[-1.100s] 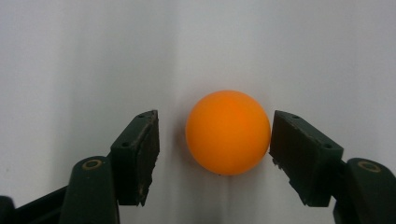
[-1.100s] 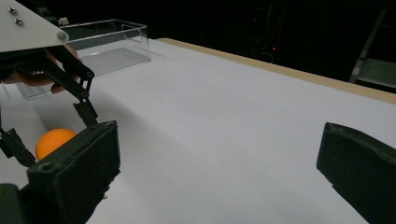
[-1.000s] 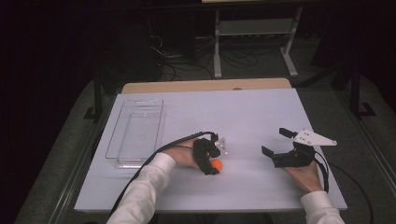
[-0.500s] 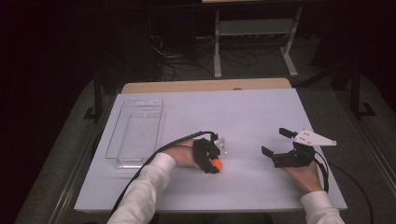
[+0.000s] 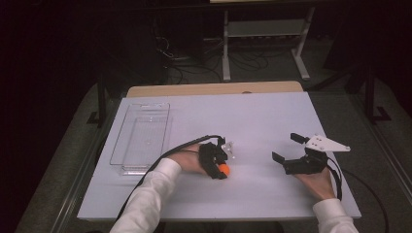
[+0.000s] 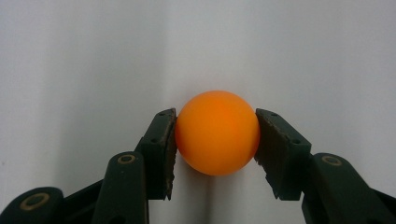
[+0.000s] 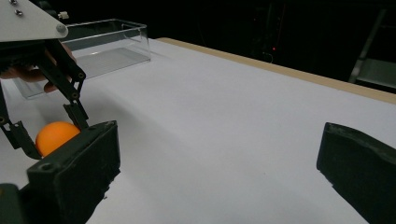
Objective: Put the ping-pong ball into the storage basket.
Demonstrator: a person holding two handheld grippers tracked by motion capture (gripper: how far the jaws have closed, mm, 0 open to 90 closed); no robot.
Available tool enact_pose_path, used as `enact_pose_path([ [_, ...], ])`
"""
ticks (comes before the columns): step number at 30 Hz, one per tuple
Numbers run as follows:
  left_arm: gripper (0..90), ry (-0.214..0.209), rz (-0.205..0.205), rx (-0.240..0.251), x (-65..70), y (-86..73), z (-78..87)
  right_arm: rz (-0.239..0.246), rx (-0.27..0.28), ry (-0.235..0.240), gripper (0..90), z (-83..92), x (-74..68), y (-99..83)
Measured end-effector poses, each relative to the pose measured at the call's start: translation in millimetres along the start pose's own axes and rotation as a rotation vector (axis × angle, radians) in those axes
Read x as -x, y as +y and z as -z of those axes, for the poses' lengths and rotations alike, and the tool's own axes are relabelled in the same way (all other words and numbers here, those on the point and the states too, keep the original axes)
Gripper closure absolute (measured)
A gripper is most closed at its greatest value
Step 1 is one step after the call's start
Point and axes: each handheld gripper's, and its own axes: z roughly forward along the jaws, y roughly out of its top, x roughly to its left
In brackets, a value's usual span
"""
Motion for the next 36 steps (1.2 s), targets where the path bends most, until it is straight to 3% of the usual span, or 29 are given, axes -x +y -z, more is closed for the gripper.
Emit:
enact_pose_path([
  [17,50.6,0.028,0.008,0.008,2.1,-2.2,19.1,-0.005,0.001,-0.004,0.0,0.3,-0.1,-0.1],
  [36,50.5,0.064,-0.010,0.006,4.0,2.0,44.5,-0.010,0.002,-0.003,0.0,0.2,0.2,-0.2],
])
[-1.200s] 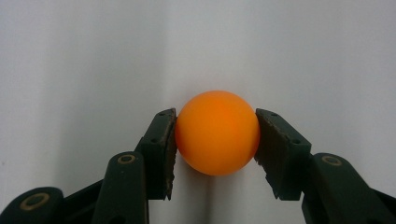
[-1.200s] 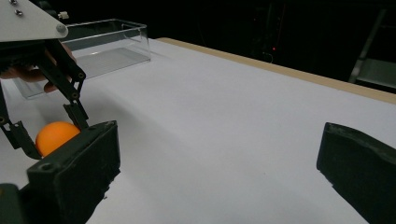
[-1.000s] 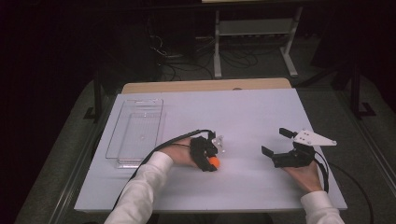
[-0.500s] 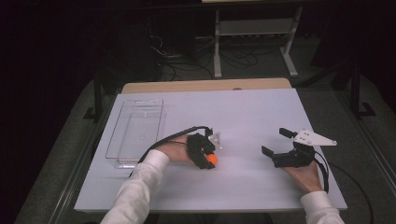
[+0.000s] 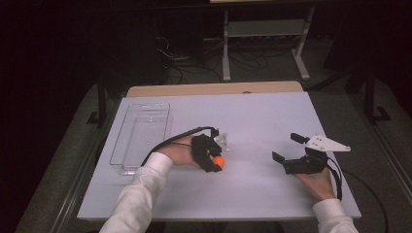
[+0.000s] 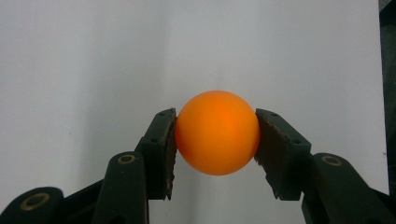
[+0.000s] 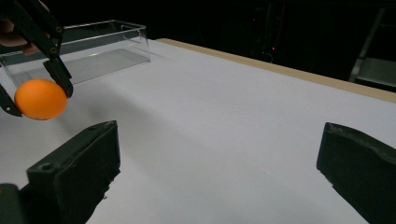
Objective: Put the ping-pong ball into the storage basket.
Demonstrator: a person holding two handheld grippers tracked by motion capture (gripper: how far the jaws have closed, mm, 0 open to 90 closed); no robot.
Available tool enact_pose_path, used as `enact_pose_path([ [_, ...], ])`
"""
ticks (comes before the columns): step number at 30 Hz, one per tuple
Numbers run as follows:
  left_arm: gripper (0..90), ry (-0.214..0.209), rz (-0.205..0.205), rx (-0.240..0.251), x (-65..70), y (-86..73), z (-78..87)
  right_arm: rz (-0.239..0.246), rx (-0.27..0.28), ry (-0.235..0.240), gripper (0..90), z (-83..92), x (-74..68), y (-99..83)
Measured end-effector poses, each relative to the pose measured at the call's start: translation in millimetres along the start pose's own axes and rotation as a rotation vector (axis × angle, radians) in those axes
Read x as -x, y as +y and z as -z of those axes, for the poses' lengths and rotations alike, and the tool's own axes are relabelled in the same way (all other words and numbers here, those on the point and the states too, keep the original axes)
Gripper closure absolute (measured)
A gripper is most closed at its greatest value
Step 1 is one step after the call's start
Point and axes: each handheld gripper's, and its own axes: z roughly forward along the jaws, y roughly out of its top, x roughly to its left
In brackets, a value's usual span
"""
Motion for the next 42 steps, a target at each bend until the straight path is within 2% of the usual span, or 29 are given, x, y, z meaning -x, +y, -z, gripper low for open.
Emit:
enact_pose_path([
  [35,50.6,0.049,-0.017,-0.026,-2.7,2.1,39.2,-0.003,-0.003,0.004,0.0,0.1,0.8,-0.3],
  [39,50.6,0.053,-0.026,-0.025,-1.9,2.0,44.3,-0.002,-0.003,0.003,0.0,-0.1,0.9,-0.3],
  [42,50.6,0.054,-0.037,-0.042,-0.9,1.9,46.7,-0.002,-0.004,0.003,0.0,0.0,0.9,-0.3],
])
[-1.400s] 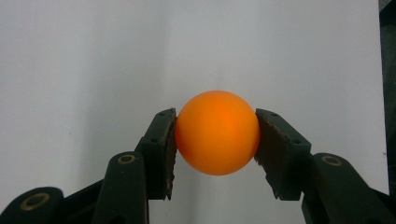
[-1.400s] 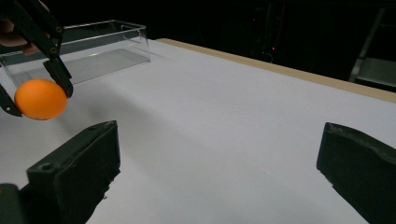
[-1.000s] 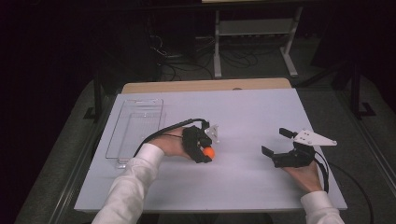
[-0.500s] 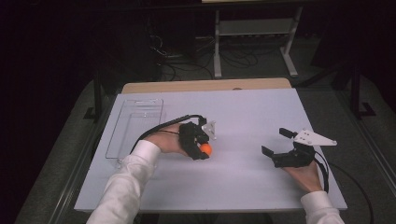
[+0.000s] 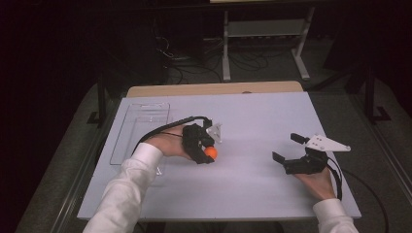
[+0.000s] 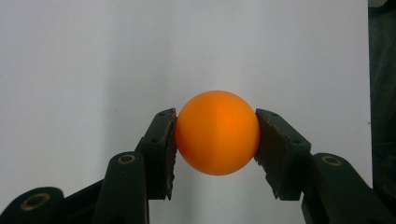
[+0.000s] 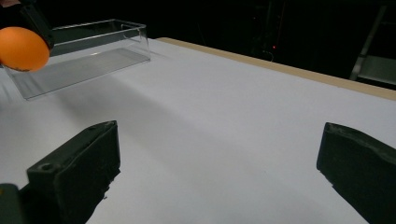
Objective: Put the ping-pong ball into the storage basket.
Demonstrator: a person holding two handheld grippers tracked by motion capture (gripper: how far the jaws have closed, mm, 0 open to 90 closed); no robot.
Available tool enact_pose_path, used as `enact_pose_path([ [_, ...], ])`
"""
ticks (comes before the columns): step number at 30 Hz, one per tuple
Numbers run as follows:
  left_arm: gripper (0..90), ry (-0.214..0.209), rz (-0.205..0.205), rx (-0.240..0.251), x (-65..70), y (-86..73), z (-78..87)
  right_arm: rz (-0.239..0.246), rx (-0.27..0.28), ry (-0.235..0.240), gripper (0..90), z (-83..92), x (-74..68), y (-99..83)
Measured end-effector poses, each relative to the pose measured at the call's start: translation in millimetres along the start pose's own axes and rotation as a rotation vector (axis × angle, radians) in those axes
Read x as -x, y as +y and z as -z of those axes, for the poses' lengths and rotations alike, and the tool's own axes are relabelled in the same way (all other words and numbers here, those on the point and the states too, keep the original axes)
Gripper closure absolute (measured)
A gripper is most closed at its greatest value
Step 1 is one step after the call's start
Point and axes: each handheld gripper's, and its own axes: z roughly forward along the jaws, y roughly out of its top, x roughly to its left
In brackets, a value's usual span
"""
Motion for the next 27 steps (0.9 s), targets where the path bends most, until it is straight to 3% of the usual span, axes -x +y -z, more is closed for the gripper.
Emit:
enact_pose_path([
  [16,50.6,0.024,0.004,-0.009,-4.6,-3.2,15.4,-0.002,-0.007,0.000,0.0,-0.7,-0.9,0.0],
  [27,50.7,0.050,0.029,-0.020,-13.0,-11.7,30.3,-0.001,-0.010,-0.002,0.0,-1.3,-0.9,-0.3],
])
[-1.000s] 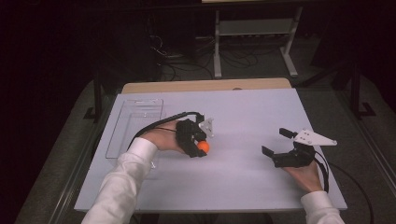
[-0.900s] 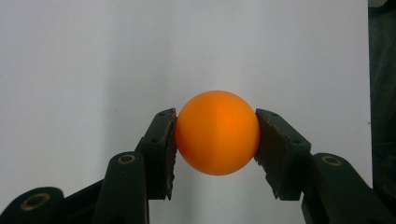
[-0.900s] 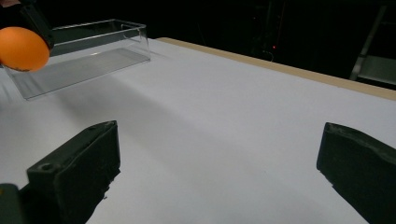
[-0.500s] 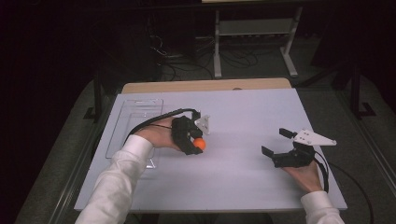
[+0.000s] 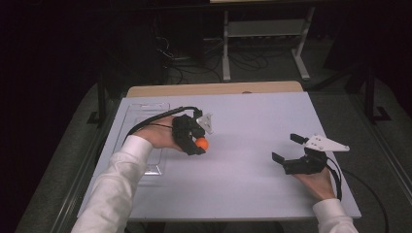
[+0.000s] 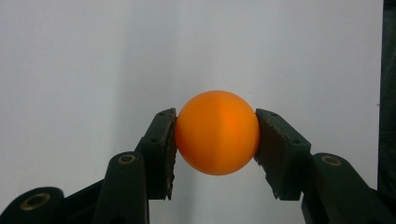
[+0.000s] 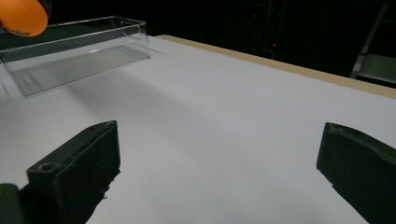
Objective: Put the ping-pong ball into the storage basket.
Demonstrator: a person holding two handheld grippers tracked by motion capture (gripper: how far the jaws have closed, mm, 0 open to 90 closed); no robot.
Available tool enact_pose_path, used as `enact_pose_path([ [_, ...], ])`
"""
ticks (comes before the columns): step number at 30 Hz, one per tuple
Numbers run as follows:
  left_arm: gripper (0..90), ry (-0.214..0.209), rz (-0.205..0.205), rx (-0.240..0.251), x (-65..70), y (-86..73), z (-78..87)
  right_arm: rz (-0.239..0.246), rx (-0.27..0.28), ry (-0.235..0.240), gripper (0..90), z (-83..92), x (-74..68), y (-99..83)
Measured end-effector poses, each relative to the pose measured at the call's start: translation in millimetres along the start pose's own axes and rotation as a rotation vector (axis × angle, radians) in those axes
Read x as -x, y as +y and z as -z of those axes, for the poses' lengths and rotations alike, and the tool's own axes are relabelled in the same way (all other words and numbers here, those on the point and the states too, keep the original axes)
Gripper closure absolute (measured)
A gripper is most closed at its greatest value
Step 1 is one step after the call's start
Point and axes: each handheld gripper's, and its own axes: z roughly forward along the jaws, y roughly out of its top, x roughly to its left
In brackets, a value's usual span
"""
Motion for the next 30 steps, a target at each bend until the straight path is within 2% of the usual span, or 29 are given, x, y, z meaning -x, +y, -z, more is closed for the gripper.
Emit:
enact_pose_path([
  [10,50.7,0.033,0.036,0.001,-7.0,-11.3,16.6,0.001,-0.003,-0.001,0.0,0.3,0.5,-0.1],
  [14,50.7,0.041,0.034,-0.019,-7.5,-14.2,20.5,0.001,-0.003,-0.002,0.0,0.4,0.4,-0.1],
  [30,50.7,0.089,0.061,-0.032,-11.8,-28.6,42.8,0.001,-0.005,-0.004,0.0,0.6,0.2,-0.2],
])
